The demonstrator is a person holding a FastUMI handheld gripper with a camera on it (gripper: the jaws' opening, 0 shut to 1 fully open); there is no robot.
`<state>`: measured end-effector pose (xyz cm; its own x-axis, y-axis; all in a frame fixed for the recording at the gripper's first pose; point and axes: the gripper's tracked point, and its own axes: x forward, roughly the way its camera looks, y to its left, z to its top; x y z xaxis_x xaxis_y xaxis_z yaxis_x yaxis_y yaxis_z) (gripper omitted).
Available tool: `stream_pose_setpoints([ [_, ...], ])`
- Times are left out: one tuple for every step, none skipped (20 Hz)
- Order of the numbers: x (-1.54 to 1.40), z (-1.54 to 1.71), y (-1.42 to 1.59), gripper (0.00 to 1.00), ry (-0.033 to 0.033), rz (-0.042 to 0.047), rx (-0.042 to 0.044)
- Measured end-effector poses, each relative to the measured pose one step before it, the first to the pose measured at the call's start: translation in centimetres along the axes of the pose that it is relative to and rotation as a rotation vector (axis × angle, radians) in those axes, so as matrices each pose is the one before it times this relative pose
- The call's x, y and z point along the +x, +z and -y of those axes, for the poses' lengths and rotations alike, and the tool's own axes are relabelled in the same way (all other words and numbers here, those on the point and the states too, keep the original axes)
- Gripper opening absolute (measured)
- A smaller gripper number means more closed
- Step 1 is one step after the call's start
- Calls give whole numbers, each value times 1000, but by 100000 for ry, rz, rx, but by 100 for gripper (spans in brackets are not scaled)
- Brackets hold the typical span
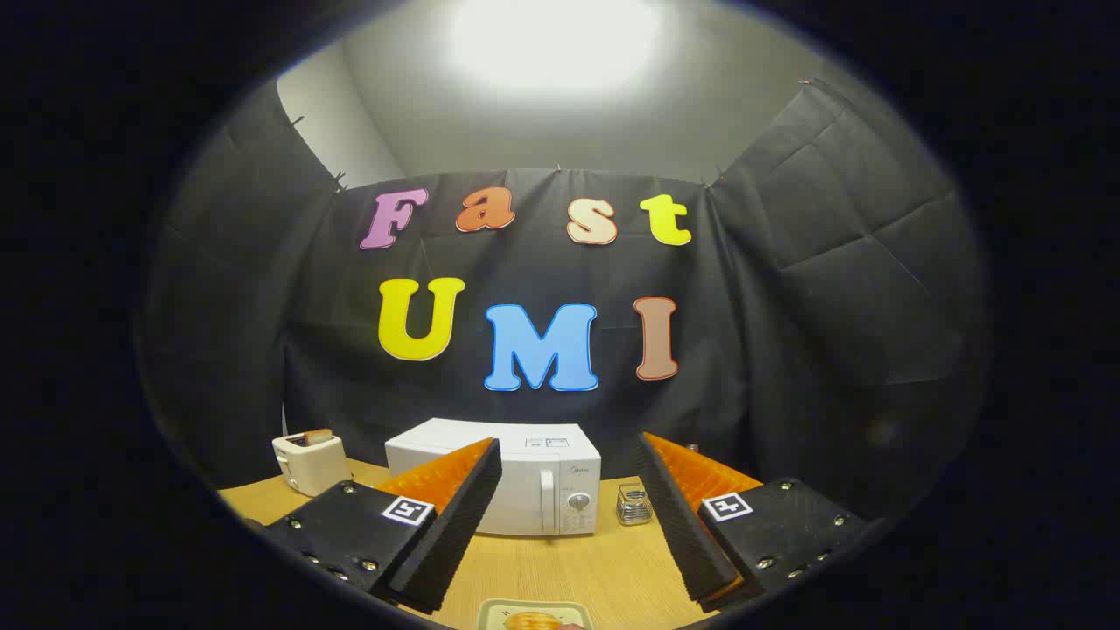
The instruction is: Open the microwave, put the food inside, and close the microwave door.
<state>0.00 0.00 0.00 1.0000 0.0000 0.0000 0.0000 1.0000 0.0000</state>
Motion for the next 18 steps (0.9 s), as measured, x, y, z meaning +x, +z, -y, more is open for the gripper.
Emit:
stream_pose_setpoints([
  [-6,-62,-39,96,-4,-110,130],
  [6,-36,-78,96,-82,-263,167],
  [-80,23,-79,96,-71,-169,128],
  [-33,0,30,96,-79,-36,32],
  [-24,-14,49,96,-112,79,-164],
  [107,19,73,96,-104,103,-380],
  [34,38,-3,96,18,116,-349],
  [64,3,89,96,59,230,-180],
  [65,-8,85,96,75,296,-14],
  [131,6,112,96,53,136,61],
  [120,63,42,96,-3,319,118],
  [128,64,41,96,-8,202,70],
  [79,-14,-54,96,36,55,83],
  [160,78,-7,96,-164,-190,42],
  [153,137,-96,96,-86,-242,121],
  [281,23,49,96,122,-241,208],
  [454,24,8,96,130,-99,210],
  [441,42,2,96,248,-75,77],
])
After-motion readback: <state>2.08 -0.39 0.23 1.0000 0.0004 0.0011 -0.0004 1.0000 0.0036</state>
